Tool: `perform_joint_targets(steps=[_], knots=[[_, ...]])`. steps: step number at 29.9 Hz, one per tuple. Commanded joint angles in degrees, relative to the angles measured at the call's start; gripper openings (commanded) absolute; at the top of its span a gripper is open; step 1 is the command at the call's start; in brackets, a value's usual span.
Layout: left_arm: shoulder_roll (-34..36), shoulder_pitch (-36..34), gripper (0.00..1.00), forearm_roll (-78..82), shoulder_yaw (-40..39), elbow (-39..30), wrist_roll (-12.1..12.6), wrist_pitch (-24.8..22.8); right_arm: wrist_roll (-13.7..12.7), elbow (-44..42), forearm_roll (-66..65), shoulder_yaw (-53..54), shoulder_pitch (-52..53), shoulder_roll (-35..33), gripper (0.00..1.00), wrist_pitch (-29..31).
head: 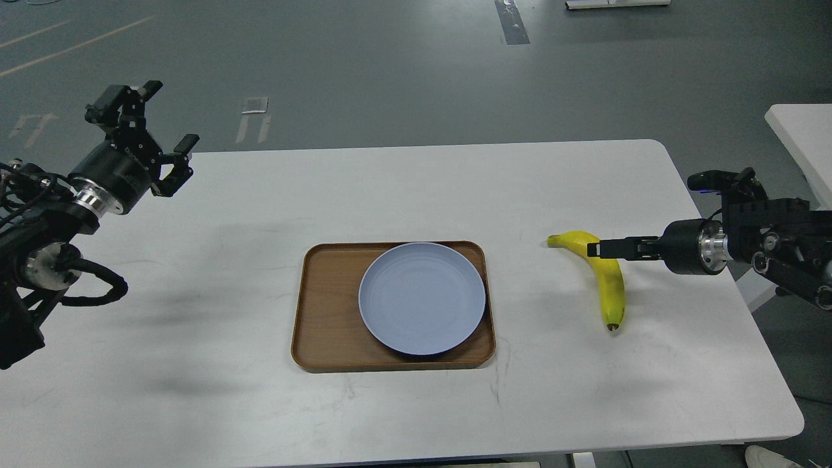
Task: Place banana on plate with both arms
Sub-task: 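Reach the right gripper to the yellow banana and grasp it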
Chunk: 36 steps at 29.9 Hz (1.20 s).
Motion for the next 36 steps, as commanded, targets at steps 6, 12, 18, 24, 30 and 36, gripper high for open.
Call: perform_joint_targets(steps=[6, 12, 18, 24, 30, 36], knots=[[0.13, 0.0, 0.98, -0.09, 0.01, 0.0, 0.0, 0.0, 0.01, -1.98, 0.0, -3.37, 0.62, 1.79, 1.0, 0.01], [0.22, 0.0, 0.98, -0.09, 0.01, 0.0, 0.0, 0.0, 0.01, -1.98, 0.0, -4.16, 0.79, 1.52, 1.0, 0.01], [0.22, 0.0, 0.98, -0.09, 0.01, 0.0, 0.0, 0.0, 0.01, -1.98, 0.0, -4.95, 0.62, 1.79, 0.98, 0.01], [0.22, 0.0, 0.98, -0.09, -0.08, 0.0, 0.0, 0.0, 0.01, -1.98, 0.0, -5.48, 0.62, 1.7, 0.9, 0.18], [0.22, 0.0, 0.98, -0.09, -0.08, 0.0, 0.0, 0.0, 0.01, -1.89, 0.0, -7.68, 0.71, 1.7, 0.24, 0.36], [0.48, 0.0, 0.98, -0.09, -0.17, 0.0, 0.0, 0.0, 0.01, -1.19, 0.09, -7.68, 3.25, 1.0, 0.06, 0.45]])
